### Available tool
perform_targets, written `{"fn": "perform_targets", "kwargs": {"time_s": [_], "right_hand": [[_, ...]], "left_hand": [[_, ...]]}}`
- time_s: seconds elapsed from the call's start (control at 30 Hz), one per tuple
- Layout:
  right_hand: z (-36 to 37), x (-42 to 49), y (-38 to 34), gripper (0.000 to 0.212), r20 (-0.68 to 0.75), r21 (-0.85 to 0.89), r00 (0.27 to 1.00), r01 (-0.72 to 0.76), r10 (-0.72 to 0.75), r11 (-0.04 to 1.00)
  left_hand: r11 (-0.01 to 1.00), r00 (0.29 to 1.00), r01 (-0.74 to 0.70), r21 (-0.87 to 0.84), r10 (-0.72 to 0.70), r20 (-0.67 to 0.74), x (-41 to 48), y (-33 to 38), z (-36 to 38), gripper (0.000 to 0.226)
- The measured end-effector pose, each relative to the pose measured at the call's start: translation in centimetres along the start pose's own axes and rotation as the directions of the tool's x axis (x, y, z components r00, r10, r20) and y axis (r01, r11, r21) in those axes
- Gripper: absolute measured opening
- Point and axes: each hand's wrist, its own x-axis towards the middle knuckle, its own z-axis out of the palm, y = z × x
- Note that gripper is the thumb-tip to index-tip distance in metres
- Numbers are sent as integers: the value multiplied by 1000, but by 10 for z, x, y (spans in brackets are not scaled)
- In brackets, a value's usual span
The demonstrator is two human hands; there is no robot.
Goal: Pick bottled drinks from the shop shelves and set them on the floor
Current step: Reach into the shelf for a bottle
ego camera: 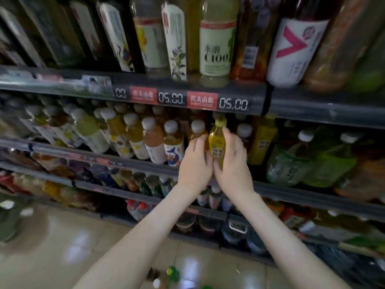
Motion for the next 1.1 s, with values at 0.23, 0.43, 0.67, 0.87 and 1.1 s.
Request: {"fn": "perform_targets", "kwargs": {"time_s": [0.23, 0.43, 0.67, 0.87, 1.1], "right_hand": [[34, 48, 18, 71, 176, -312, 978, -51, 111, 949], [47, 50, 22, 64, 137, -356, 982, -77, 133, 931], [33, 13, 23, 66, 108, -288, 987, 142, -115, 947], [0, -10, 39, 64, 58, -145, 964, 267, -261, 953], [-55, -14, 54, 54, 117, -173, 988, 119, -99, 978]], "left_hand": [[951, 979, -112, 287, 57, 196, 19, -35, 1, 65], [911, 927, -219, 350, 82, 367, 31, -61, 0, 70], [913, 909, -195, 359, 30, 416, 31, -63, 14, 72], [856, 943, -138, 498, -39, 330, 18, -48, 23, 79], [838, 862, -360, 409, 131, 489, -3, -11, 48, 89]]}}
